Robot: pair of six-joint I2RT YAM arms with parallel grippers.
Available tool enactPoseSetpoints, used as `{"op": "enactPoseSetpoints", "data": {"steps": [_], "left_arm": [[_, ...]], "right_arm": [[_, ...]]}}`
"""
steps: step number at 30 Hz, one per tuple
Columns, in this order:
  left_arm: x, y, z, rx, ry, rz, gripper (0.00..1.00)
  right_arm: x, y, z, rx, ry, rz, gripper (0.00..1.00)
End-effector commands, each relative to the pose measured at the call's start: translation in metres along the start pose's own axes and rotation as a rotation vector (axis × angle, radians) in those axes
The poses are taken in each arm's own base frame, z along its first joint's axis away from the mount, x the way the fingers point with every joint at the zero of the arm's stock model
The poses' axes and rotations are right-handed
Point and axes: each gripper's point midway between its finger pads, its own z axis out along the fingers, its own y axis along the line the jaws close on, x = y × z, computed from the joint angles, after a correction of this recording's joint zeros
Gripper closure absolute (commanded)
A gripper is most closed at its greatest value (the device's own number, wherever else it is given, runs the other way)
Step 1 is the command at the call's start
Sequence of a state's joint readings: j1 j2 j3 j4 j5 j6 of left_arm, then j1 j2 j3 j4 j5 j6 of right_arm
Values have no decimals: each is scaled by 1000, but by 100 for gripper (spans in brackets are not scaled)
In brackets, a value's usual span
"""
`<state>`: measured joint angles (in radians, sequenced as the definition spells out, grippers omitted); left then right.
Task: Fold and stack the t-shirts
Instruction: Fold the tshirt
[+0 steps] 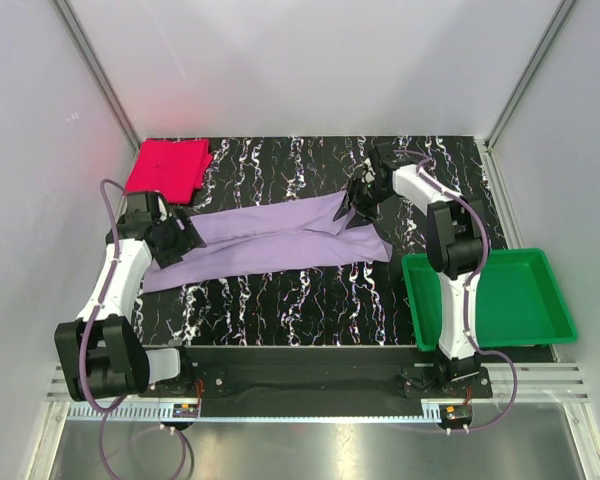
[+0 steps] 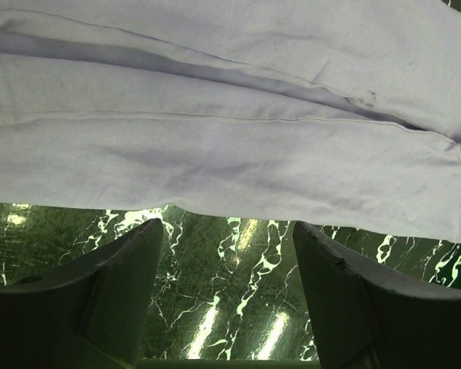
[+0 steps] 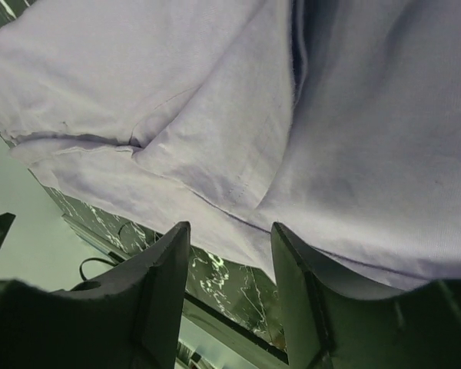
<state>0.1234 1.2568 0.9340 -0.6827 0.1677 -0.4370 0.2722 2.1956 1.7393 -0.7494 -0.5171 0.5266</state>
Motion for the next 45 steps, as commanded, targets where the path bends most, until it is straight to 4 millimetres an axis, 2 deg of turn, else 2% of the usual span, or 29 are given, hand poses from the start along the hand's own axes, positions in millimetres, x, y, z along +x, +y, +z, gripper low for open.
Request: {"op": "enactPoseSetpoints", "data": {"steps": [1,7,14,19,26,30,35,38,45], "left_arm": [[1,-6,1,50,-8,26,26],[3,-8,8,59,16,13,27],[-5,-12,14,62,20,5,28],[-2,-18,19,99,38,-10,31],[2,-15,20,91,51,6,31],[3,-16,21,97,56,10,31],[2,-18,25,108,63,2,31],[2,-17,27,107,67,4,31],[2,-19,25,115,65,10,31]], "right_arm": [[-7,7,5,-33,-22,9,47],[-11,3,14,-28,-12,10,47],[-16,0,22,-17,-13,16,48],[-26,5,24,-29,-30,-2,50],[-45,21,27,-71,-49,8,69],[-54,28,28,-78,-56,6,100],[-68,57,17,-105,-98,-29,100],[-66,68,18,-122,-87,-26,100],[-59,77,30,-137,-56,-17,100]]}}
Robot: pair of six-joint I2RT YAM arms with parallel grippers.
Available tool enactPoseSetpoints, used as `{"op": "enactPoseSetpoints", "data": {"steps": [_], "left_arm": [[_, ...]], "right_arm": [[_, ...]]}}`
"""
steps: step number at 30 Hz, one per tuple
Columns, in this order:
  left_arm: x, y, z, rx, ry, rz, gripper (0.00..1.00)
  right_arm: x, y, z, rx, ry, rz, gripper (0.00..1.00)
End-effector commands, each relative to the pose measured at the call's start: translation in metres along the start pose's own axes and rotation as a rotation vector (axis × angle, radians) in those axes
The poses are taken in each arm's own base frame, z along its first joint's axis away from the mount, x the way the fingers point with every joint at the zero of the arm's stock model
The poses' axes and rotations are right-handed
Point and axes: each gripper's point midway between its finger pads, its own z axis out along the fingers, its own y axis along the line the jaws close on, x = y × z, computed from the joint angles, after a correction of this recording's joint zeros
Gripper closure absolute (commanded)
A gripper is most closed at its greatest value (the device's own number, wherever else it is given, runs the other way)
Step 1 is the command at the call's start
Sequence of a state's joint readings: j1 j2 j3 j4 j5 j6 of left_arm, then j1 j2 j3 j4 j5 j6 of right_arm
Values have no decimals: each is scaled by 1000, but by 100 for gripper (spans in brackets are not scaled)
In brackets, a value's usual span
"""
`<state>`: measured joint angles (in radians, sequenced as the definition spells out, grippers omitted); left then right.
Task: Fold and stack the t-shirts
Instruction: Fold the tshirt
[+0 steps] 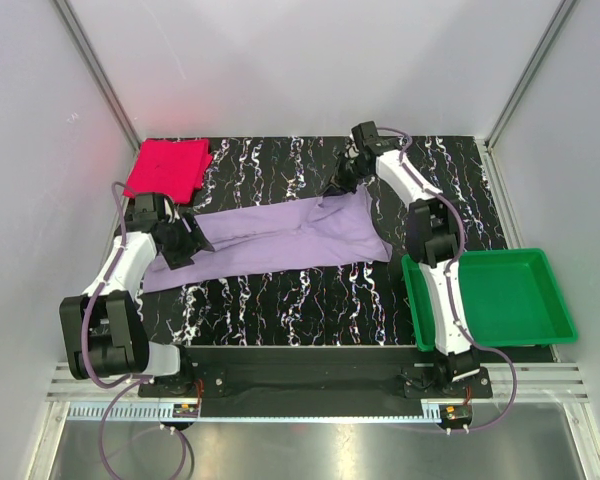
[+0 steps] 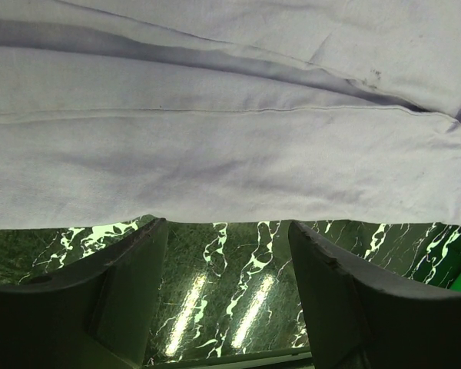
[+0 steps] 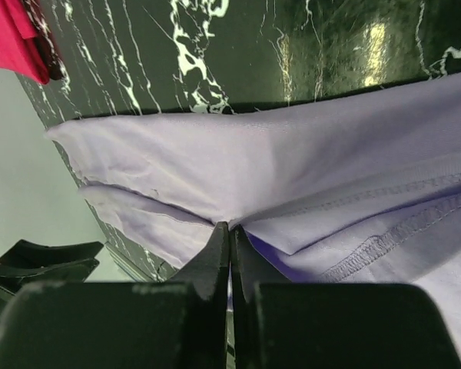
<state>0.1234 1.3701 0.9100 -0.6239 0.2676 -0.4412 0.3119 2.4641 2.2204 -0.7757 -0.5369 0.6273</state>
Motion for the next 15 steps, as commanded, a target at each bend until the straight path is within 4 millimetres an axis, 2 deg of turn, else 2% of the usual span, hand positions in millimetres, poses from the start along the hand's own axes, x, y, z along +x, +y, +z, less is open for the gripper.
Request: {"op": "enactPoseSetpoints", "data": {"steps": [1,4,11,15], "left_arm": [[-14,-13,-4,57,-44,36,31],[-14,-14,-4,61,-44,35,31],[-15,-15,-4,65,-50,32,31],[-13,-15,-4,69,-47,32,31]], "right_arm": [[12,15,7,-27,42,4,100],[15,20,7,-31,43,-5,100],[19,47,1,-72,34,-32,100],[18,52,3,-81,35,-31,100]]}}
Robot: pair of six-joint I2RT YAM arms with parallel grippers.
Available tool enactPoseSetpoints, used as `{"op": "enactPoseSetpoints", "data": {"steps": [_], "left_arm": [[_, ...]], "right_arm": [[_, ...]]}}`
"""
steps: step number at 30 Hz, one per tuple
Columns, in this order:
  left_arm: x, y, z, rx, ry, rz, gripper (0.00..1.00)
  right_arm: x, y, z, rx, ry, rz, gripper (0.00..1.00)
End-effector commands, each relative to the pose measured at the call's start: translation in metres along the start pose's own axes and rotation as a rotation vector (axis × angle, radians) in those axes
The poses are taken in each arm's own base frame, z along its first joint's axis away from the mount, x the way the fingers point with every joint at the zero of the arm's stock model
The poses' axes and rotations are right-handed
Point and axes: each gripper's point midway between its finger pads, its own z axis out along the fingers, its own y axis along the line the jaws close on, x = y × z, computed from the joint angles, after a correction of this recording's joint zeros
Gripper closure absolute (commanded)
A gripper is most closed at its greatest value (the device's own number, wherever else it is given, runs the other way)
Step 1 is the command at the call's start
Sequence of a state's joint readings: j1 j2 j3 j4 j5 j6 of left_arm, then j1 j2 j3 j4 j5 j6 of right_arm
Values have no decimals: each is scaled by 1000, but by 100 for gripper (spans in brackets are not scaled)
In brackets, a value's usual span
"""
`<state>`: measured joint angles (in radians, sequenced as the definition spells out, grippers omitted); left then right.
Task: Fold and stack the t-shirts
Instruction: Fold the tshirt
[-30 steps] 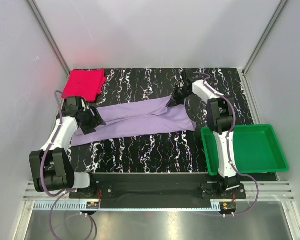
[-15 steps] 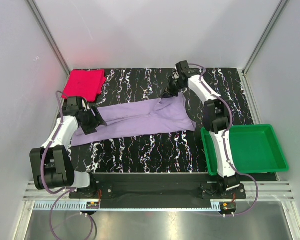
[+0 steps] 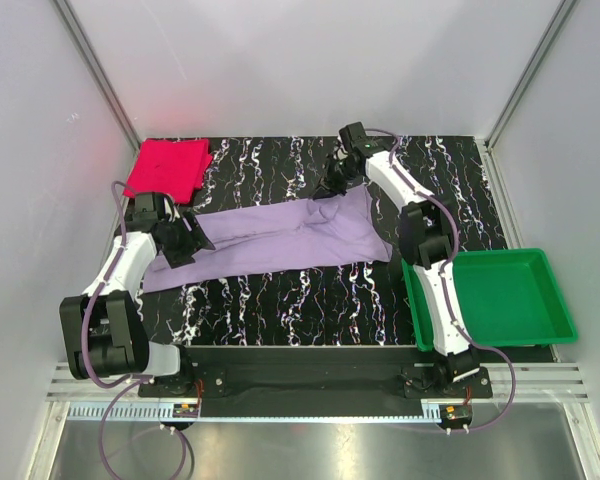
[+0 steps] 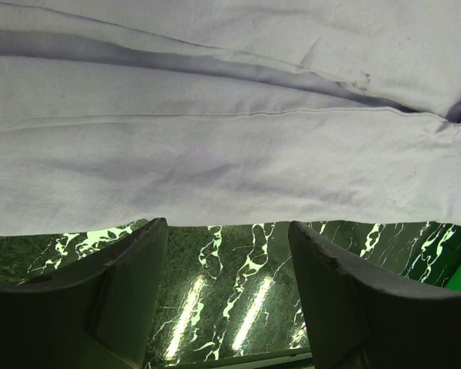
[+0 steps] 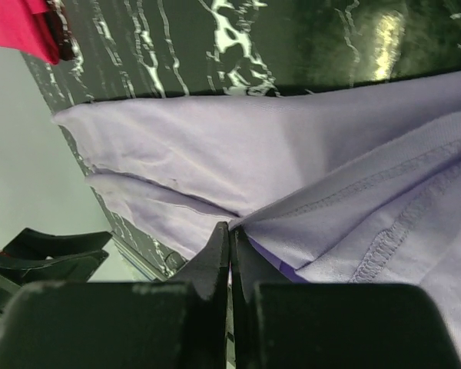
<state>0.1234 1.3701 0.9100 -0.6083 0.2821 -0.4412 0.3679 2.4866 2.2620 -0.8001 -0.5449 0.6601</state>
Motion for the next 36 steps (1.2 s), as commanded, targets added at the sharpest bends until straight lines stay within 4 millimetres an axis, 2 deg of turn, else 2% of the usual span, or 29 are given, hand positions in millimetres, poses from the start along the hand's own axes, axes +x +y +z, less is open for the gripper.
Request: {"op": "enactPoseSetpoints", "data": {"steps": [1,8,20,24,29,35,36], "left_arm": [[-11,-11,-4,49,-39,28,31],[-7,-10,-3,50,-29,28,31],[-7,-12,-1,58,-20,25,31],[-6,-11,0,59,-17,22,31],[-8,-12,-1,60,-21,23,31],[-8,-12,0,58,-17,17,30],[-9,-11,0,50,-19,17,30]], "right_arm": [[-4,32,-10,-73,-12,-30,100],[-17,45,-14,-103,-49,-53,100],[0,16,-5,-41,-7,-36,100],[7,12,0,-47,22,-21,100],[6,10,-2,-39,10,-33,100],[6,16,0,-69,40,-39,91],[6,17,0,-73,48,-42,83]]}}
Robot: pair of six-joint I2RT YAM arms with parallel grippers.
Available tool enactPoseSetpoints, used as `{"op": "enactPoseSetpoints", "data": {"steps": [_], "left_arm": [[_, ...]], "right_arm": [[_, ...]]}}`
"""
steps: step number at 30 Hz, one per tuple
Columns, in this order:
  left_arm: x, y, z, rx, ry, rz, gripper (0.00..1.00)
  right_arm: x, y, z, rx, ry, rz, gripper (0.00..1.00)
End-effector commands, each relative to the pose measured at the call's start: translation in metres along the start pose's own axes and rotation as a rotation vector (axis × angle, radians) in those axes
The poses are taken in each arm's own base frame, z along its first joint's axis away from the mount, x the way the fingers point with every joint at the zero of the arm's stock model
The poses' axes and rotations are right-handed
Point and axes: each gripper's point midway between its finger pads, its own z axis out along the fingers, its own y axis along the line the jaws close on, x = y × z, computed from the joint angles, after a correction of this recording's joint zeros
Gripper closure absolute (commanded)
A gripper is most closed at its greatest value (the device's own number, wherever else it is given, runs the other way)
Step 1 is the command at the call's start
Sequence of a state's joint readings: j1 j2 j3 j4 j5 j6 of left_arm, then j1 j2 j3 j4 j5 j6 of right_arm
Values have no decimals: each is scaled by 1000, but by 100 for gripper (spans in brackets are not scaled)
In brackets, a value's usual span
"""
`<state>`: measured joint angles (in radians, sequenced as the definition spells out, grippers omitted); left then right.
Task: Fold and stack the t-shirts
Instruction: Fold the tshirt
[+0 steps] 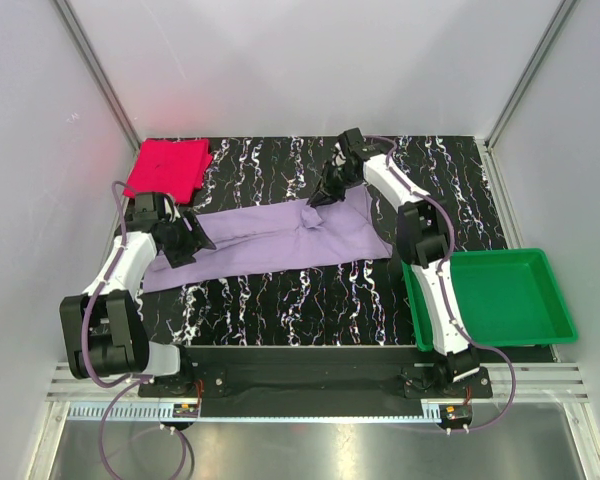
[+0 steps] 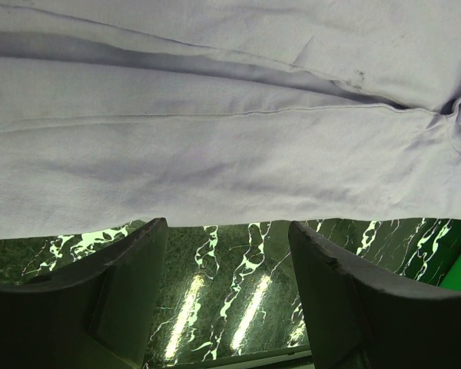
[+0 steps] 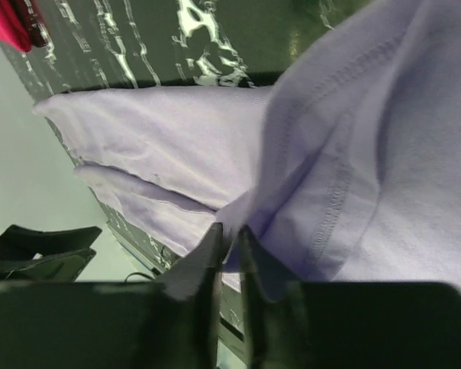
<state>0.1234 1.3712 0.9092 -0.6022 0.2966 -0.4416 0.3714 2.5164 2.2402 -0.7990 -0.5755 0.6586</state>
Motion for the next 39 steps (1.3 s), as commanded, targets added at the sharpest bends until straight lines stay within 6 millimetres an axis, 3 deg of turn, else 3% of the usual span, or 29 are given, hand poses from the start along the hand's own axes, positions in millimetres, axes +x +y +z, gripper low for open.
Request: {"op": "enactPoseSetpoints", "data": {"steps": [1,5,7,9,13,14,16,22,24,27,28,29,30,31,33,34,35,36,37,39], "left_arm": [[-9,-7,0,25,-20,16,30],[-14,6,-2,-62,-42,-4,30],[-19,15,-4,-121,-60,-31,30],[-22,16,-3,-137,-64,-49,30],[-20,12,1,-115,-44,-73,29],[-18,10,2,-107,-38,-75,30],[-17,8,4,-91,-25,-80,30],[-18,3,5,-68,-24,-90,30],[-17,2,5,-61,-19,-98,30],[-18,-2,3,-48,-18,-95,30],[-17,-2,3,-50,-19,-94,30],[-19,-1,2,-52,-22,-96,30],[-19,-2,1,-50,-24,-94,30],[-19,-3,1,-48,-23,-92,30],[-22,-5,0,-38,-33,-92,30],[-21,-6,0,-35,-34,-91,31],[-22,-7,0,-31,-38,-88,31],[-21,-11,2,-26,-39,-75,31],[-23,-14,2,-20,-43,-60,31],[-20,-25,5,-9,-32,-20,31]], "right_arm": [[-7,36,-20,-84,-17,-82,77],[-15,23,-43,-3,-63,-116,51],[-15,5,-54,64,-78,-122,45],[-11,0,-72,93,-85,-150,44],[20,-18,-63,97,15,-126,43],[15,-10,-66,63,-20,-137,44],[23,-19,-59,60,-11,-115,43],[28,3,-41,-74,46,-124,38],[20,15,-26,-148,33,-106,31],[1,40,-13,-209,-3,-130,30],[-9,65,-21,-272,-18,-133,31],[-12,62,-8,-281,4,-110,30],[-15,72,-10,-303,5,-122,31],[-26,95,-24,-330,-50,-185,31],[-32,97,-33,-297,-87,-191,31],[-35,88,-34,-263,-102,-193,31],[-35,90,-52,-231,-133,-191,31],[-37,79,-57,-187,-152,-172,32],[-40,47,-53,-108,-158,-120,31],[-40,37,-67,-86,-174,-122,32]]}}
